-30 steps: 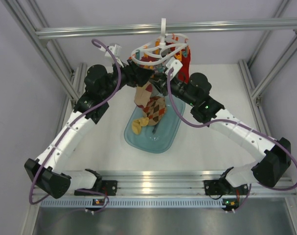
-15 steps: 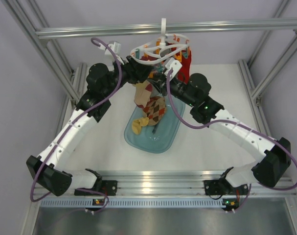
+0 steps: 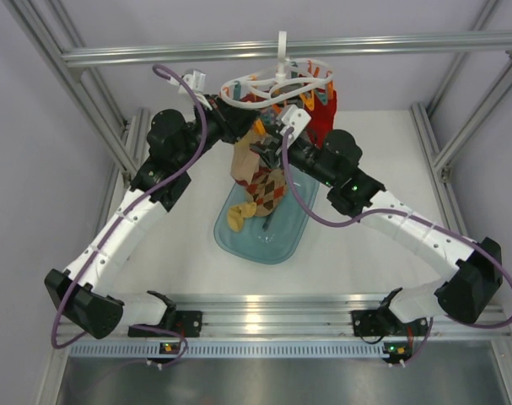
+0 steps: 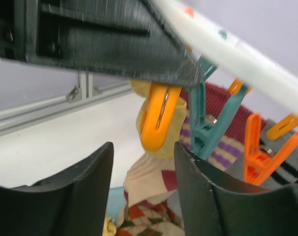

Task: Clip the socks to the hanger
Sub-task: Open the clamp at the hanger, then adjust the sock in the bin.

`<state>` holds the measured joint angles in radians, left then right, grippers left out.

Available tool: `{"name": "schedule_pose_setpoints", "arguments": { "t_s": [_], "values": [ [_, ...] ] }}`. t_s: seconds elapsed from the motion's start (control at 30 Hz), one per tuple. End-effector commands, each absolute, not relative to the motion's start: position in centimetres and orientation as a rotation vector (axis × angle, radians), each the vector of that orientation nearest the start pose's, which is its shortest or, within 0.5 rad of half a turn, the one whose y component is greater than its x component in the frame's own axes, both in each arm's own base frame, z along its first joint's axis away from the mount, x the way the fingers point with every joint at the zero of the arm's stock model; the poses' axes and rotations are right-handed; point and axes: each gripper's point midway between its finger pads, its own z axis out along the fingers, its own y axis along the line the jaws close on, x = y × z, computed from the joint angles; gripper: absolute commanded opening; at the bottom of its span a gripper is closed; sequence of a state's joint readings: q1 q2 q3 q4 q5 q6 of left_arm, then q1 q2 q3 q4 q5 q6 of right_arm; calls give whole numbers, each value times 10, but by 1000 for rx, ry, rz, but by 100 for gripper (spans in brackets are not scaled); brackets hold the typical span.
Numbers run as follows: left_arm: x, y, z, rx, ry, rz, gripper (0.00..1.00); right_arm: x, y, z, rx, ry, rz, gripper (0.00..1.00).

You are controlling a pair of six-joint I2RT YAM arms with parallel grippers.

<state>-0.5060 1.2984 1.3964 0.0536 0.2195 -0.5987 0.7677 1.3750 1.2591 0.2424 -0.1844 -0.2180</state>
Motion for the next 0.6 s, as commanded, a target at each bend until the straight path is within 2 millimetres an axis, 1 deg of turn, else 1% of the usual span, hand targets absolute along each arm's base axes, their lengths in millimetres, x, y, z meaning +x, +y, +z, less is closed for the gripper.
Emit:
{"name": "schedule_pose_setpoints", "arguments": {
  "t_s": [0.0,0.03,0.07,0.1,0.13,0.17,0.2,0.33,0.37,0.4,0.43,0.47,0.5,0.53,0.57],
  "values": [
    [348,-260,468,109,1456,-1060,0,310,335,392,-846,1221,583,54],
    [348,-261,467,113,1458,-1063,0,309,334,389,-849,1232,588,56],
    [349,-262,466,115,1460,-1066,0,309,333,376,-858,1260,593,56],
    [349,-262,466,115,1462,-1065,0,305,330,373,-868,1260,615,56],
    [349,-262,466,120,1458,-1068,0,301,329,365,-888,1264,627,54],
    [349,-262,466,121,1460,-1066,0,297,329,345,-919,1290,637,53],
    [349,-263,466,123,1459,-1070,0,291,329,337,-962,1277,645,52],
    [348,-264,465,127,1464,-1074,0,278,330,275,-1131,1404,660,46],
    [348,-264,464,129,1466,-1074,0,273,334,261,-1191,1414,683,45],
    [348,-264,464,129,1466,-1074,0,271,336,251,-1225,1428,694,45],
    [348,-264,464,129,1467,-1074,0,271,338,241,-1247,1450,701,45],
    [349,-264,463,130,1469,-1072,0,273,344,224,-1268,1489,714,46],
    [350,-265,461,129,1472,-1072,0,275,348,214,-1279,1510,711,46],
    [349,-265,462,127,1469,-1075,0,279,351,206,-1278,1537,707,46],
    [349,-266,460,128,1474,-1081,0,287,358,191,-1266,1577,706,46]
  ]
}}
